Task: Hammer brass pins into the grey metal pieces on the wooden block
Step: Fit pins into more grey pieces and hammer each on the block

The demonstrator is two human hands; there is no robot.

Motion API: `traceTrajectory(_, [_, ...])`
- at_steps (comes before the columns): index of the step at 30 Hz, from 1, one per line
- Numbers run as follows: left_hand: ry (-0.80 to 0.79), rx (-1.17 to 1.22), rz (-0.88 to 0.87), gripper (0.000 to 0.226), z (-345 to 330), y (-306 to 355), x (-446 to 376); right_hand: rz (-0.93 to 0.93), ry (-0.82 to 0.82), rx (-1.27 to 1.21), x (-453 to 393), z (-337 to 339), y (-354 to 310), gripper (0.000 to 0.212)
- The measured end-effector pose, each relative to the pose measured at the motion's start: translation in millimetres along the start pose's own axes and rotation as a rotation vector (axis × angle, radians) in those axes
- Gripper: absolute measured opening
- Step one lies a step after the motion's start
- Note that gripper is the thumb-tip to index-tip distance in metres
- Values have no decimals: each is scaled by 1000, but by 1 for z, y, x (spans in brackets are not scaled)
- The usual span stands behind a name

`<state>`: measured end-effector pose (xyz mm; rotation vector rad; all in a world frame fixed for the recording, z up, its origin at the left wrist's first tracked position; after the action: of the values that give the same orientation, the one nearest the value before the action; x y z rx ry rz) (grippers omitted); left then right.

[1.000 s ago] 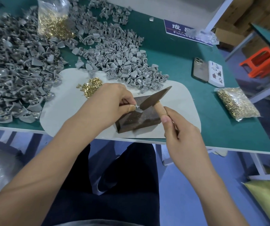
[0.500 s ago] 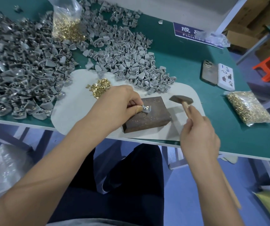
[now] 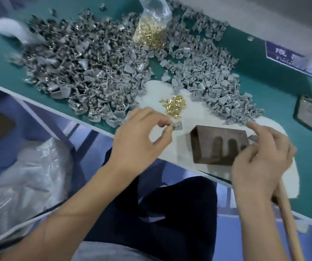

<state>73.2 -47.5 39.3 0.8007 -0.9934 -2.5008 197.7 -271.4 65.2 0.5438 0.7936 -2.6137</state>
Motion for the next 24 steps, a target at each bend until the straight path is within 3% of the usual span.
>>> traceTrajectory(4, [137, -124, -7, 8, 55, -43, 5, 177, 23, -227, -3, -20, -57, 30])
traceTrajectory(8, [245, -196, 144, 6, 98, -89, 20, 402, -162, -370, 23, -66, -130, 25])
traceTrajectory(13, [219, -227, 230, 5, 118, -117, 11, 443, -351, -409, 49, -117, -190, 22])
traceTrajectory(19, [160, -234, 178, 15, 122, -127, -38, 388, -382, -371, 43, -146, -217, 29])
traceTrajectory(24, [233, -375, 212, 38, 120, -138, -29, 423, -532, -101, 45, -175, -230, 58])
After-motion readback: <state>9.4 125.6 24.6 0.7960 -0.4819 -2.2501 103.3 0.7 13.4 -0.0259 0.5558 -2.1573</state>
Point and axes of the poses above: each hand's wrist, its own x-axis away from the middle knuckle, its own z-axis out of the back of the hand, y = z × x, the point moved 6 cm from there along -x, towards the middle knuckle, and after that the axes turned 6 degrees about -y, right-handed, at the moved point
